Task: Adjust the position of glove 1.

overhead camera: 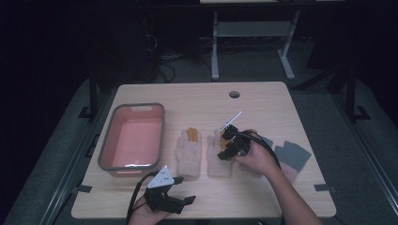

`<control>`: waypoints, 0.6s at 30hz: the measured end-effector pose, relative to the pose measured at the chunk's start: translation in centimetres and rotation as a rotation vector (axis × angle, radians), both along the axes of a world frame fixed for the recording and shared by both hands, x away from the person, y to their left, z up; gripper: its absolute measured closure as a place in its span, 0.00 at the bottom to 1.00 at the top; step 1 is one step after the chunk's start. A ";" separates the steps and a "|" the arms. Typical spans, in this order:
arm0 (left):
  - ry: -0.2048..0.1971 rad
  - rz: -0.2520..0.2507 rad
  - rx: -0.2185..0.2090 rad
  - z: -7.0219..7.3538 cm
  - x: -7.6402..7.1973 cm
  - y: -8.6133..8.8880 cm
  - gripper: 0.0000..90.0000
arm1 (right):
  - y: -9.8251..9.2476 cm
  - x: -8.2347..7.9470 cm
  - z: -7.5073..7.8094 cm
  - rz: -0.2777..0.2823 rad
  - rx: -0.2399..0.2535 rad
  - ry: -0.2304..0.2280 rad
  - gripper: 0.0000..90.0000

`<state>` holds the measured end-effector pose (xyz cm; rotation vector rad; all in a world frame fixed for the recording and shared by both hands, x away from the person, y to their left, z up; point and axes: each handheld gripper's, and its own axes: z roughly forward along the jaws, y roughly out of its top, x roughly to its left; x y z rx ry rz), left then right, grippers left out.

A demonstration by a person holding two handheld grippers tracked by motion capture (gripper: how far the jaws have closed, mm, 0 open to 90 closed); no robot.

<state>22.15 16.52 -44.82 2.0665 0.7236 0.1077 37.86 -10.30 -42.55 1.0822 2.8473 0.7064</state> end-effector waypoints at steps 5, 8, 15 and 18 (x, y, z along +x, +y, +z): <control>-0.001 -0.001 0.000 0.0 0.0 0.0 0.23 | 0.2 0.1 -0.7 -0.014 -0.032 0.007 0.51; 0.001 -0.001 0.001 0.0 0.0 0.0 0.23 | 0.3 0.1 -1.2 -0.023 -0.049 0.003 0.52; 0.001 -0.003 0.001 0.0 -0.1 -0.1 0.23 | 0.8 -0.2 -1.6 -0.025 -0.100 -0.026 0.56; 0.002 -0.003 -0.001 0.0 -0.1 -0.1 0.23 | 1.1 -0.4 -1.6 -0.024 -0.124 -0.044 0.58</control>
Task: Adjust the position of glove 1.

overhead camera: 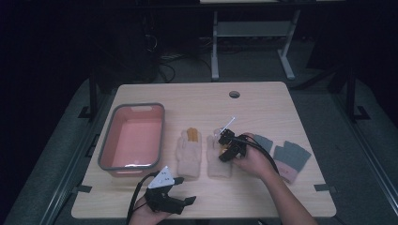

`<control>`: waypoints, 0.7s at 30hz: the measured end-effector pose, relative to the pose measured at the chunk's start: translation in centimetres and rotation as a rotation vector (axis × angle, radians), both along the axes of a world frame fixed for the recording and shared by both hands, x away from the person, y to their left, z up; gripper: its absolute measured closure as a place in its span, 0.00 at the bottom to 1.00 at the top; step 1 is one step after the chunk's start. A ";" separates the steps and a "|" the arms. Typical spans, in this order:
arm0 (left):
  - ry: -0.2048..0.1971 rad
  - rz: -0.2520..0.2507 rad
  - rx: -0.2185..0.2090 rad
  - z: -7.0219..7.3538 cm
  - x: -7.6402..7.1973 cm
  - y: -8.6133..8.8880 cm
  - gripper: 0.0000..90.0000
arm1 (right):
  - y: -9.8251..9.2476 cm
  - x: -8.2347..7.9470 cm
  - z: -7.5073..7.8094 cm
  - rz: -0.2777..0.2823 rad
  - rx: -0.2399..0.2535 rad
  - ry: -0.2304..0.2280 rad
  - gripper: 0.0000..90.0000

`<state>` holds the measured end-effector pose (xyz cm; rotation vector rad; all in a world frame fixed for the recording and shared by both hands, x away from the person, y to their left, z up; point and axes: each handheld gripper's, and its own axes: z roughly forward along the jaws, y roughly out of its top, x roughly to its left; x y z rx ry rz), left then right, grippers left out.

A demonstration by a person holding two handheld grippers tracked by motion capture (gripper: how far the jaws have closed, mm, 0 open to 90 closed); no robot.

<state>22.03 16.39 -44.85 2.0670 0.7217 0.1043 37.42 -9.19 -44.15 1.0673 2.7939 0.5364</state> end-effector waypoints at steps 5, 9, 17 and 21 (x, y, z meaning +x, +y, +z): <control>-0.002 0.002 0.001 0.0 0.0 0.0 0.23 | 0.0 -0.1 0.0 -0.003 -0.003 -0.013 0.61; 0.000 0.005 -0.001 0.0 -0.1 0.0 0.23 | 0.0 -0.3 0.0 -0.011 0.008 -0.015 0.63; -0.002 0.007 -0.004 0.0 0.0 0.2 0.23 | 0.0 -0.5 0.4 -0.002 0.006 -0.023 0.68; 0.002 0.011 -0.009 0.0 0.0 0.2 0.23 | 0.1 -0.6 0.7 -0.004 0.023 -0.020 0.68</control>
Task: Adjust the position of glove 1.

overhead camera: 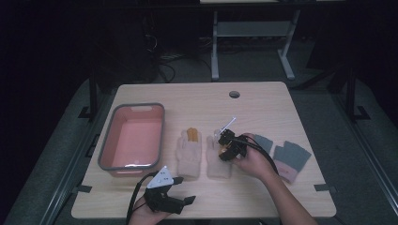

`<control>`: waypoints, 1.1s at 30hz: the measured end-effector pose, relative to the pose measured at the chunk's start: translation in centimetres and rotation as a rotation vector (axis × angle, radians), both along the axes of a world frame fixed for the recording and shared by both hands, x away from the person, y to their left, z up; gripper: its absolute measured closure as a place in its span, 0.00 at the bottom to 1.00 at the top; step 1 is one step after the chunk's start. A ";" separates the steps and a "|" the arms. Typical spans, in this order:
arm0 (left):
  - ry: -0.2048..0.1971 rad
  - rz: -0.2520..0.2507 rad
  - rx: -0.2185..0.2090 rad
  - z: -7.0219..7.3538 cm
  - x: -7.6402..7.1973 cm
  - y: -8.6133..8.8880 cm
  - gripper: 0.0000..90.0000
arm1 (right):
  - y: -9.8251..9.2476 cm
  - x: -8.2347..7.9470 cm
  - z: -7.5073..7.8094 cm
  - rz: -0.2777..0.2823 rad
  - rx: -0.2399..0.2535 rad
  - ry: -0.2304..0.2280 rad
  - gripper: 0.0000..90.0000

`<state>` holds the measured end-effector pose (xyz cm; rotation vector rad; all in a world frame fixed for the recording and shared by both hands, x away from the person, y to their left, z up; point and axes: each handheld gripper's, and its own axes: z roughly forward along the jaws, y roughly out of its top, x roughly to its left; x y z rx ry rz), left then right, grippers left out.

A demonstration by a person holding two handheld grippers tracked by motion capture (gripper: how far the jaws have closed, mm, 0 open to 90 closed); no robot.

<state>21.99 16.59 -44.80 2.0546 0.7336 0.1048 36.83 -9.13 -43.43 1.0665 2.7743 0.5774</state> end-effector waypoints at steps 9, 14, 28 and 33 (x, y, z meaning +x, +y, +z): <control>-0.003 0.002 -0.004 0.1 0.0 0.1 0.23 | 0.1 -0.4 1.4 0.014 0.017 -0.021 0.68; -0.005 0.003 -0.002 0.1 0.0 0.2 0.23 | 0.1 -0.6 2.1 0.020 0.030 -0.032 0.68; -0.012 0.011 -0.014 0.2 -0.2 0.3 0.23 | 0.5 -0.6 5.7 0.036 0.064 -0.076 0.68; -0.015 0.005 -0.006 0.2 -0.2 0.3 0.23 | 1.2 -0.4 6.6 0.051 0.069 -0.092 0.68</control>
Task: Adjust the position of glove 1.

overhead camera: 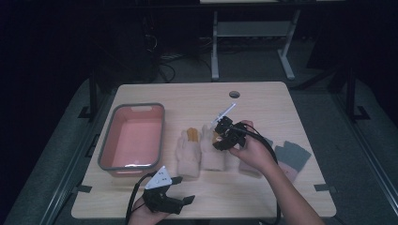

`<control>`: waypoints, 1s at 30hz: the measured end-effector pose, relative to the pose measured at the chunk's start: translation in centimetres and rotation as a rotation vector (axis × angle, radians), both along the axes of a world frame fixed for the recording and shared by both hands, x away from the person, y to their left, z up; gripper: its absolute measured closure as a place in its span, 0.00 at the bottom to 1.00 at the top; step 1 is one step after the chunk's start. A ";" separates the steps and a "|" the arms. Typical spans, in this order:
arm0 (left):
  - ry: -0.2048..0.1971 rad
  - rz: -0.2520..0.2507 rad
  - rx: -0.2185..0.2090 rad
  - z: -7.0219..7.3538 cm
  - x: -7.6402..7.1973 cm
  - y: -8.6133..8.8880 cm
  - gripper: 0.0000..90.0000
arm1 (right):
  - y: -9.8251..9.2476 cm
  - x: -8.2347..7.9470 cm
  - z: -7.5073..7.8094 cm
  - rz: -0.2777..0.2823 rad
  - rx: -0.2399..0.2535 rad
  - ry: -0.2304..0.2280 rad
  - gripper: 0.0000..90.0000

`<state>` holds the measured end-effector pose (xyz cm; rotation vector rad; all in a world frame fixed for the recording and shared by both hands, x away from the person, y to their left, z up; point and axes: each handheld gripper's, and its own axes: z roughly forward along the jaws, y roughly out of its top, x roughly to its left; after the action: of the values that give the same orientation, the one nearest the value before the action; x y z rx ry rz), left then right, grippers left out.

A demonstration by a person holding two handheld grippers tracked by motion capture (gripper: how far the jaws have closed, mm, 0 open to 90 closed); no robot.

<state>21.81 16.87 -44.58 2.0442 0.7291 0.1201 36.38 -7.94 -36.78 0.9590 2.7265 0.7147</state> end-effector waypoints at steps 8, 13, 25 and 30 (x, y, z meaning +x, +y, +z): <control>0.004 0.001 -0.009 0.0 -0.1 0.0 0.23 | 2.7 0.4 1.3 0.046 0.018 -0.010 0.68; 0.002 -0.003 -0.005 0.1 -0.2 0.0 0.23 | 4.2 0.8 1.2 0.065 0.027 -0.004 0.68; -0.004 -0.004 -0.006 0.2 -0.2 0.0 0.23 | 7.3 1.4 -0.1 0.107 0.017 0.032 0.68; -0.006 -0.004 -0.007 0.2 -0.3 -0.1 0.23 | 7.9 1.6 -0.7 0.110 0.005 0.047 0.67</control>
<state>21.50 16.76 -44.42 2.0379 0.7207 0.1211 38.02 -0.09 -37.49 0.8436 2.8384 0.7265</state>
